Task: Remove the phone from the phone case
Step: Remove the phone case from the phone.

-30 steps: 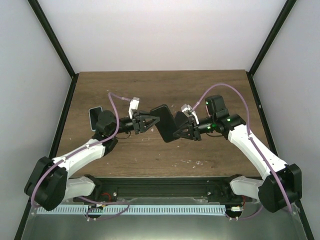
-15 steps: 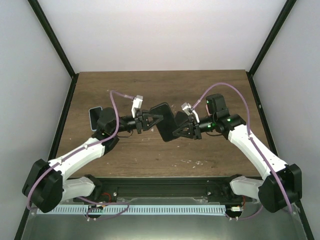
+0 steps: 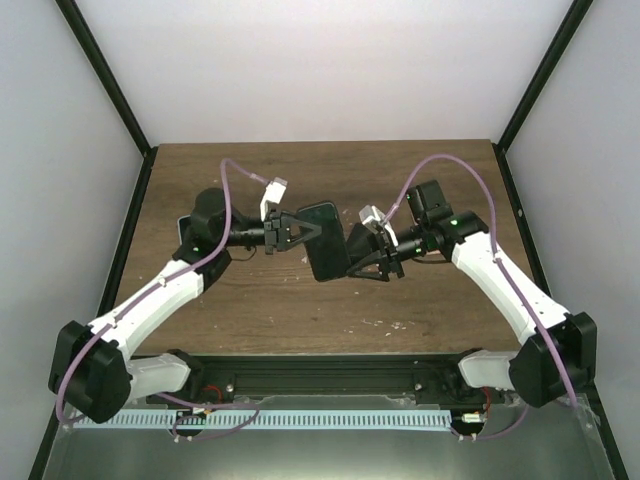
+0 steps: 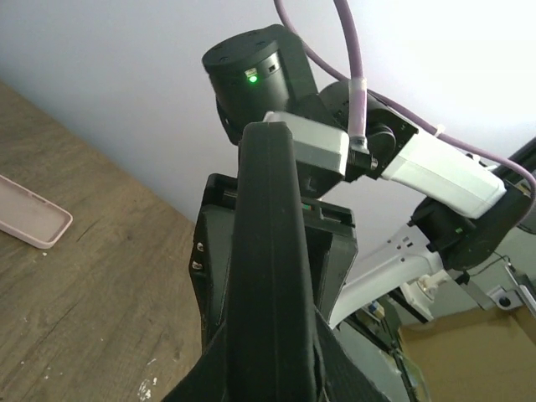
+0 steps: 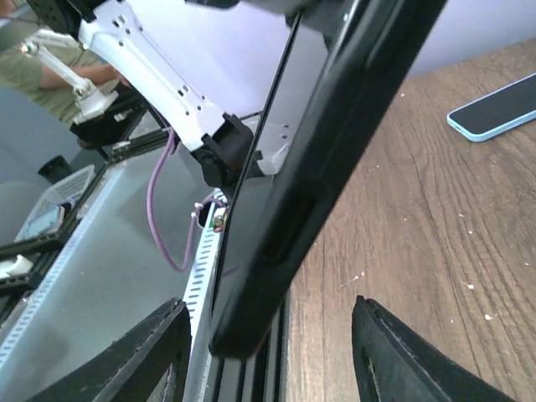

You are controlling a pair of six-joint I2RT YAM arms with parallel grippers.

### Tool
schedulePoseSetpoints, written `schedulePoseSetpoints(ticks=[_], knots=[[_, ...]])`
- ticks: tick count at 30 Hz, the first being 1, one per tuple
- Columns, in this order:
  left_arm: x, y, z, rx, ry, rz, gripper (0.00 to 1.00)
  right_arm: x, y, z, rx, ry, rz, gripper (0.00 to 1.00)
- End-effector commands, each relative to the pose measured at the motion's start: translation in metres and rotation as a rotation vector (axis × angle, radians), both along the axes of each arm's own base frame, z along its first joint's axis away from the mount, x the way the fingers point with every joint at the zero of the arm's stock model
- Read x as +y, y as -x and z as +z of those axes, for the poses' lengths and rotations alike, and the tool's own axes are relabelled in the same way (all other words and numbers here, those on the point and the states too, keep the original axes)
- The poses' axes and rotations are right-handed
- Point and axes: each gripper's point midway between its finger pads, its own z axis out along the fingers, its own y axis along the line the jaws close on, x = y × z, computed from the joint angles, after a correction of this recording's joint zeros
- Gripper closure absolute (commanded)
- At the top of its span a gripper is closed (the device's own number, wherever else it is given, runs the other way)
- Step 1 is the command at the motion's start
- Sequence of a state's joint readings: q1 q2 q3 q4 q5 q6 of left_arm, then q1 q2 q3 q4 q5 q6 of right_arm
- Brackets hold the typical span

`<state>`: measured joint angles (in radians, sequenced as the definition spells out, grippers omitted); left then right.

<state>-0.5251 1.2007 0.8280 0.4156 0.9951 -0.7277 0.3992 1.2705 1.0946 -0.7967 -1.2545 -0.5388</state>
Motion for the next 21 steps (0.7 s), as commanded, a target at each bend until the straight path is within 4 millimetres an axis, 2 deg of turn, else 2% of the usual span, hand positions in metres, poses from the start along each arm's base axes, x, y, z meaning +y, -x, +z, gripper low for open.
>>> schedulePoseSetpoints(ticks=[1, 9, 12, 18, 21], knots=[[0.003, 0.014, 0.007, -0.042, -0.009, -0.154, 1.00, -0.004, 0.012, -0.010, -0.135, 0.049, 0.079, 0.45], [0.011, 0.013, -0.005, -0.078, -0.015, -0.215, 1.00, 0.012, 0.022, -0.019, -0.213, 0.108, 0.114, 0.51], [0.010, 0.013, -0.009, -0.083, -0.009, -0.212, 1.00, 0.019, 0.029, -0.024, -0.227, 0.134, 0.142, 0.57], [0.009, 0.010, -0.017, -0.065, -0.007, -0.235, 1.00, 0.022, 0.032, -0.022, -0.220, 0.132, 0.159, 0.69], [0.009, 0.011, -0.018, -0.056, 0.004, -0.259, 1.00, 0.021, 0.033, -0.022, -0.237, 0.133, 0.158, 0.71]])
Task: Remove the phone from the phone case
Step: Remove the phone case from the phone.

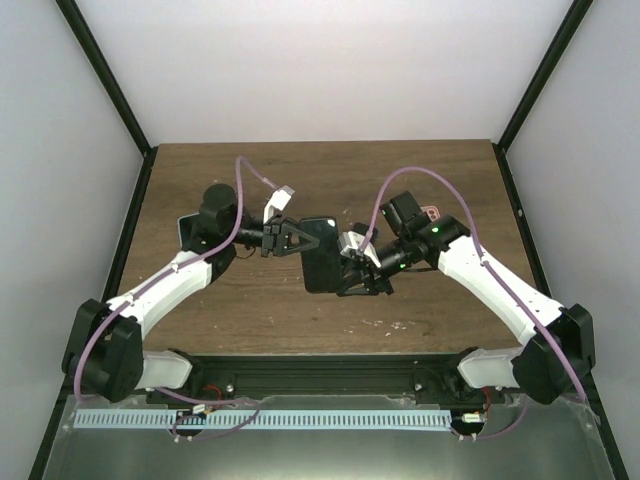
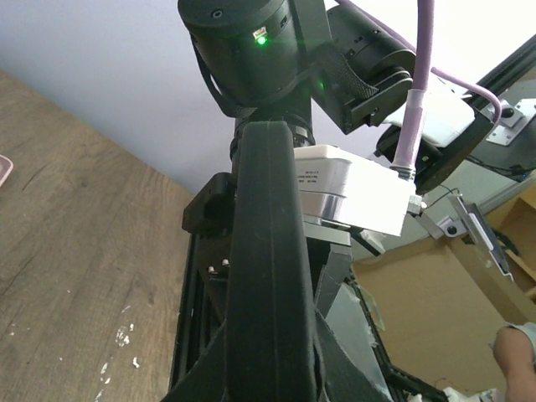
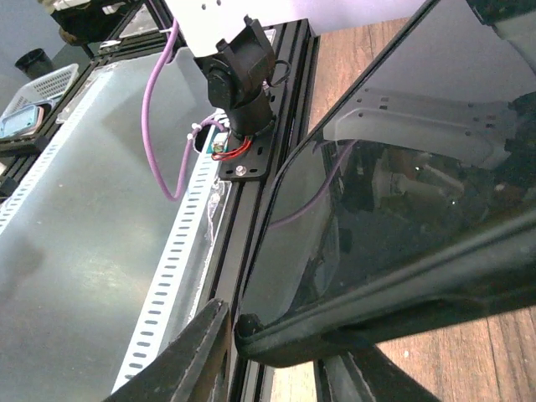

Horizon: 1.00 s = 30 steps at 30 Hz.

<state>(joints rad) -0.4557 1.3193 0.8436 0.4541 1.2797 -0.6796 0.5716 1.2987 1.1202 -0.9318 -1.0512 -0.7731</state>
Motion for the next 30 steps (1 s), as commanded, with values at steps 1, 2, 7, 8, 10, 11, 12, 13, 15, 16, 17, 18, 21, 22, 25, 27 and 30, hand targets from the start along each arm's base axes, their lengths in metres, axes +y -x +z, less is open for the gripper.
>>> schedulePoseSetpoints(ticks=[1, 2, 7, 8, 10, 11, 12, 13, 15, 16, 17, 18, 21, 22, 25, 27, 30], knots=[[0.002, 0.005, 0.007, -0.053, 0.042, -0.051, 1.00, 0.001, 0.000, 0.014, -0.071, -0.029, 0.013, 0.71], [0.002, 0.006, 0.006, -0.048, 0.041, -0.056, 1.00, 0.000, 0.000, 0.014, -0.081, -0.027, 0.012, 0.72], [0.001, 0.005, -0.001, -0.027, 0.031, -0.071, 1.00, -0.003, 0.002, 0.014, -0.129, -0.023, 0.016, 0.78], [0.002, 0.006, -0.002, -0.024, 0.030, -0.078, 1.00, -0.003, 0.002, 0.015, -0.132, -0.025, 0.020, 0.78], [0.002, 0.007, -0.003, -0.020, 0.028, -0.082, 1.00, -0.002, 0.003, 0.017, -0.135, -0.027, 0.032, 0.80], [0.002, 0.008, -0.003, -0.020, 0.027, -0.084, 1.00, -0.002, 0.004, 0.017, -0.136, -0.025, 0.037, 0.81], [0.002, 0.008, -0.003, -0.020, 0.027, -0.086, 1.00, -0.001, 0.004, 0.018, -0.142, -0.022, 0.043, 0.82], [0.003, 0.009, -0.003, -0.020, 0.027, -0.089, 1.00, 0.000, 0.003, 0.017, -0.147, -0.016, 0.047, 0.83], [0.003, 0.009, -0.002, -0.013, 0.026, -0.091, 1.00, 0.001, 0.001, 0.016, -0.163, -0.007, 0.052, 0.84], [0.003, 0.009, -0.002, -0.012, 0.026, -0.093, 1.00, 0.002, 0.000, 0.015, -0.169, -0.002, 0.053, 0.84], [0.003, 0.009, -0.003, -0.005, 0.025, -0.094, 1.00, 0.003, 0.000, 0.015, -0.174, 0.003, 0.058, 0.84], [0.003, 0.010, -0.003, -0.002, 0.025, -0.095, 1.00, 0.004, -0.001, 0.015, -0.179, 0.010, 0.062, 0.85], [0.003, 0.010, -0.004, 0.006, 0.027, -0.096, 1.00, 0.008, -0.001, 0.015, -0.200, 0.022, 0.076, 0.85], [0.003, 0.010, -0.004, 0.010, 0.028, -0.101, 1.00, 0.009, -0.001, 0.013, -0.209, 0.027, 0.079, 0.84], [0.003, 0.013, -0.005, 0.017, 0.029, -0.107, 1.00, 0.011, -0.003, 0.006, -0.232, 0.051, 0.090, 0.84], [0.004, 0.014, -0.005, 0.019, 0.029, -0.109, 1.00, 0.014, -0.002, 0.002, -0.241, 0.066, 0.102, 0.84], [0.005, 0.017, -0.006, 0.021, 0.027, -0.116, 1.00, 0.017, -0.003, 0.004, -0.248, 0.060, 0.111, 0.84]])
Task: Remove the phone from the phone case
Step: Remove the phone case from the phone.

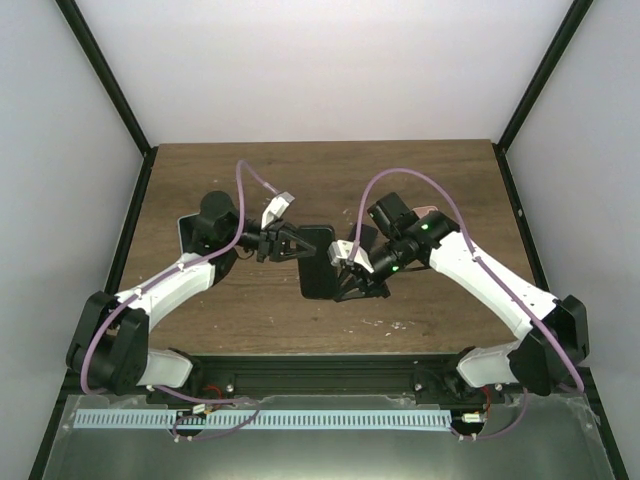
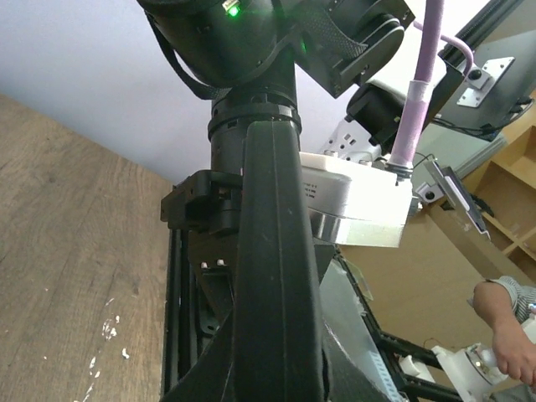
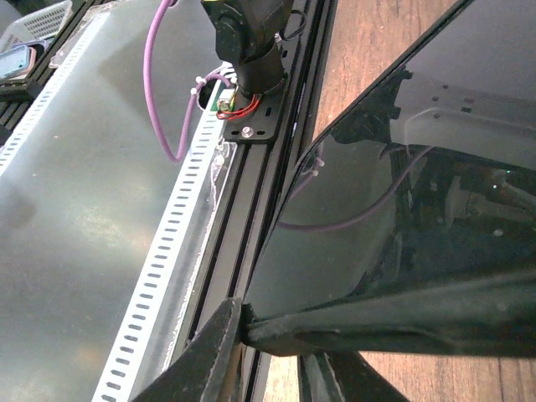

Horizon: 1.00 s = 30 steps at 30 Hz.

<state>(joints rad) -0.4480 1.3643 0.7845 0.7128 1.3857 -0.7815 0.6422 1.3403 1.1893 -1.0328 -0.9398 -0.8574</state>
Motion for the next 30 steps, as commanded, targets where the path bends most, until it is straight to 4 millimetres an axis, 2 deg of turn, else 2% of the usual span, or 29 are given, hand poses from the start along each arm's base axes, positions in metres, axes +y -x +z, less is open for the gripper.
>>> schedulePoseSetpoints(ticks=[1, 6, 13, 18, 30], knots=[[0.001, 0.005, 0.000, 0.064, -0.019, -0.020, 1.00, 0.013, -0.012, 0.015, -0.185, -0.049, 0.056, 0.84], [0.002, 0.008, 0.002, 0.055, -0.017, -0.030, 1.00, 0.014, -0.015, 0.021, -0.222, -0.056, 0.061, 0.80], [0.000, 0.008, -0.001, 0.066, -0.024, -0.040, 1.00, 0.009, -0.023, 0.012, -0.282, -0.010, 0.056, 0.81], [-0.002, 0.010, -0.003, 0.074, -0.028, -0.054, 1.00, 0.008, -0.021, 0.020, -0.306, -0.029, 0.061, 0.77], [-0.010, 0.027, -0.005, 0.079, -0.042, -0.119, 1.00, 0.012, -0.038, 0.019, -0.382, -0.019, 0.023, 0.80]])
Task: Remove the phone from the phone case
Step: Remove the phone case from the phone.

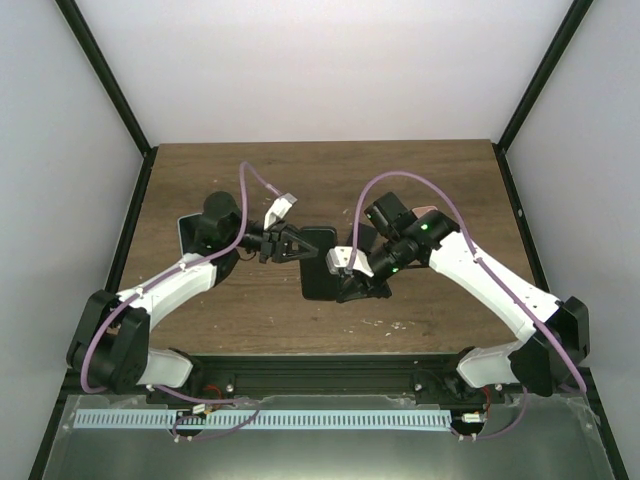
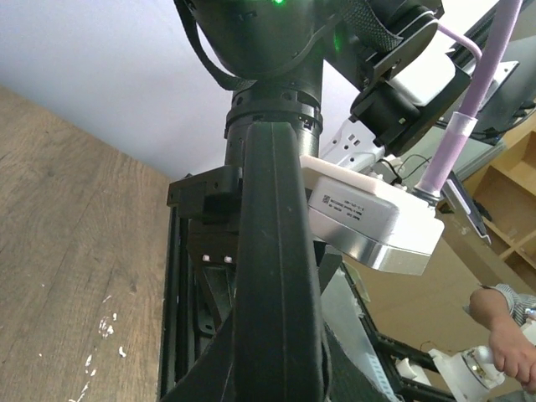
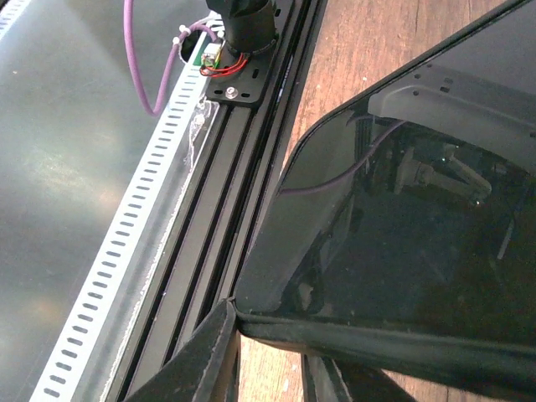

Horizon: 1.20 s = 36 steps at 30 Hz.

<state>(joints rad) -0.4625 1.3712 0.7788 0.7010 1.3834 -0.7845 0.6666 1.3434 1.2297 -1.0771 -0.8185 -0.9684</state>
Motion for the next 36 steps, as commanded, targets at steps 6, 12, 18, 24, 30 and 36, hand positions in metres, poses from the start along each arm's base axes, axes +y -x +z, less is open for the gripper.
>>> schedulePoseSetpoints(ticks=[6, 12, 18, 24, 30, 36], knots=[[-0.008, 0.032, 0.001, 0.044, -0.031, -0.127, 1.00, 0.020, -0.047, 0.021, -0.262, -0.089, -0.053, 0.84], [-0.008, 0.034, 0.003, 0.030, -0.026, -0.123, 1.00, 0.019, -0.060, 0.022, -0.314, -0.079, -0.086, 0.89], [-0.009, 0.036, 0.003, 0.031, -0.026, -0.126, 1.00, 0.014, -0.083, 0.042, -0.306, -0.141, -0.161, 0.90], [-0.011, 0.036, 0.002, 0.034, -0.030, -0.123, 1.00, 0.005, -0.109, 0.078, -0.201, -0.295, -0.308, 0.78], [-0.014, 0.038, -0.002, 0.042, -0.037, -0.126, 1.00, 0.015, -0.123, 0.096, -0.040, -0.379, -0.410, 0.68], [-0.017, 0.041, -0.006, 0.051, -0.047, -0.136, 1.00, 0.018, -0.137, 0.114, 0.005, -0.434, -0.465, 0.63]])
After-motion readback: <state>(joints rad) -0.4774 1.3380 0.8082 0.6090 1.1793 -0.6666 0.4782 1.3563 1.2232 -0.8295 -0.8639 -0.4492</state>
